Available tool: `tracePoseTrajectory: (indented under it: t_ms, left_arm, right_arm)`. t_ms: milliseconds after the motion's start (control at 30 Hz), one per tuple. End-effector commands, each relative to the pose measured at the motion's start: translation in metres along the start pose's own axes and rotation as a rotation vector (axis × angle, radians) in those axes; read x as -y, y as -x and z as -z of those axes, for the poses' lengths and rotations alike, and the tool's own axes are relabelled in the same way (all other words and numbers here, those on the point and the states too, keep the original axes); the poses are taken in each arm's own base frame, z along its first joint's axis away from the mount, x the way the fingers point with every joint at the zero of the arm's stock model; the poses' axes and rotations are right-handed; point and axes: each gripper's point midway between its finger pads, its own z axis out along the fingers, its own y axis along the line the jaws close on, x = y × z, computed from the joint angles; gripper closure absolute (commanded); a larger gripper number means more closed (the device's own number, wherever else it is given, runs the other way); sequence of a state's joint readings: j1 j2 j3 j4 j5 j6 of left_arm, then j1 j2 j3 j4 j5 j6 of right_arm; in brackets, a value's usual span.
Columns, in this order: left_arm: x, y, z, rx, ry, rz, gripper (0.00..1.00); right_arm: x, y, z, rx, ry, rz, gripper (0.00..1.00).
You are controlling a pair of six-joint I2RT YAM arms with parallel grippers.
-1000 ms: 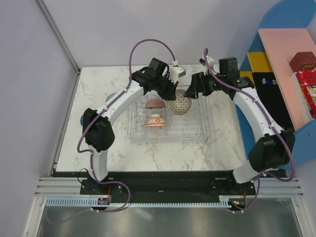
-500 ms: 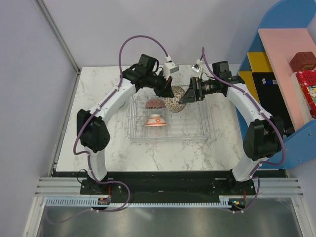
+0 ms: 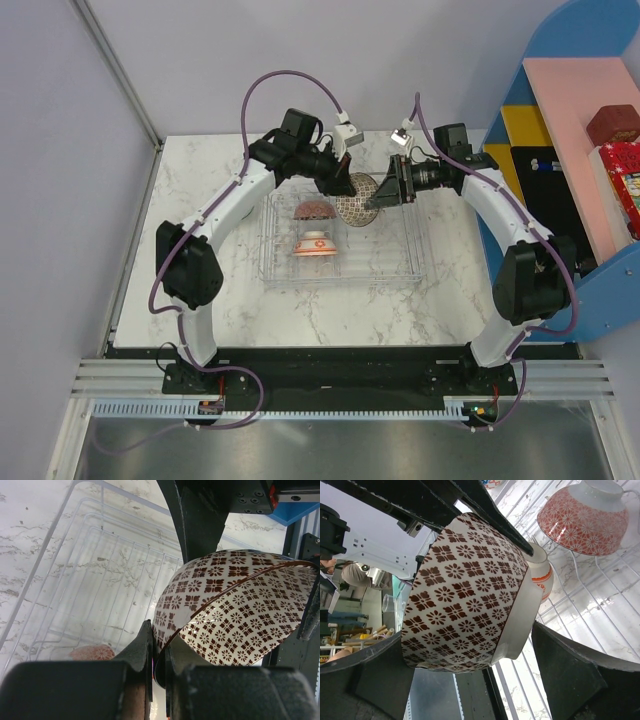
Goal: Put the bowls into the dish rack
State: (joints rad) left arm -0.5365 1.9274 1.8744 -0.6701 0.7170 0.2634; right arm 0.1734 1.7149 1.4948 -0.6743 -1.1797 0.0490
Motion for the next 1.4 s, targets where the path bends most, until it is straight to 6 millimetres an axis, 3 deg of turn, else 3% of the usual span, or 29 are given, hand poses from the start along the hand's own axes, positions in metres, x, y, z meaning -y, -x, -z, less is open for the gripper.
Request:
tracePoseTrajectory:
  t_ms: [0, 633, 800, 1000, 1067, 1200, 1267, 1367]
  left_arm:
    - [0.030, 0.031, 0.015, 0.093, -0.095, -0.080, 0.98]
    - [0.026, 0.022, 0.011, 0.077, -0.082, -0.057, 0.98]
    - [0.026, 0.023, 0.009, 0.076, -0.078, -0.055, 0.98]
    - [0.018, 0.022, 0.009, 0.070, -0.030, -0.042, 0.98]
    - [0.015, 0.024, 0.010, 0.074, -0.003, -0.042, 0.98]
    - [0.011, 0.026, 0.011, 0.079, 0.041, -0.038, 0.98]
    - [0.009, 0.026, 0.011, 0.080, 0.058, -0.036, 0.98]
    - [0.007, 0.027, 0.012, 0.083, 0.077, -0.039, 0.98]
  right_arm:
    - [0.008, 0.011, 0.012, 0.040, 0.000, 0.041, 0.04]
    - [-0.004, 0.015, 0.016, 0.050, 0.081, 0.013, 0.02]
    - [-0.008, 0.014, 0.016, 0.047, 0.105, 0.008, 0.07]
    - [-0.010, 0.013, 0.016, 0.046, 0.119, 0.002, 0.35]
    - [-0.009, 0.013, 0.016, 0.046, 0.119, 0.000, 0.38]
    - [-0.006, 0.011, 0.014, 0.046, 0.118, -0.007, 0.58]
    - [-0.004, 0.011, 0.014, 0.046, 0.115, -0.015, 0.62]
    - [-0.003, 0.013, 0.013, 0.050, 0.106, -0.018, 0.78]
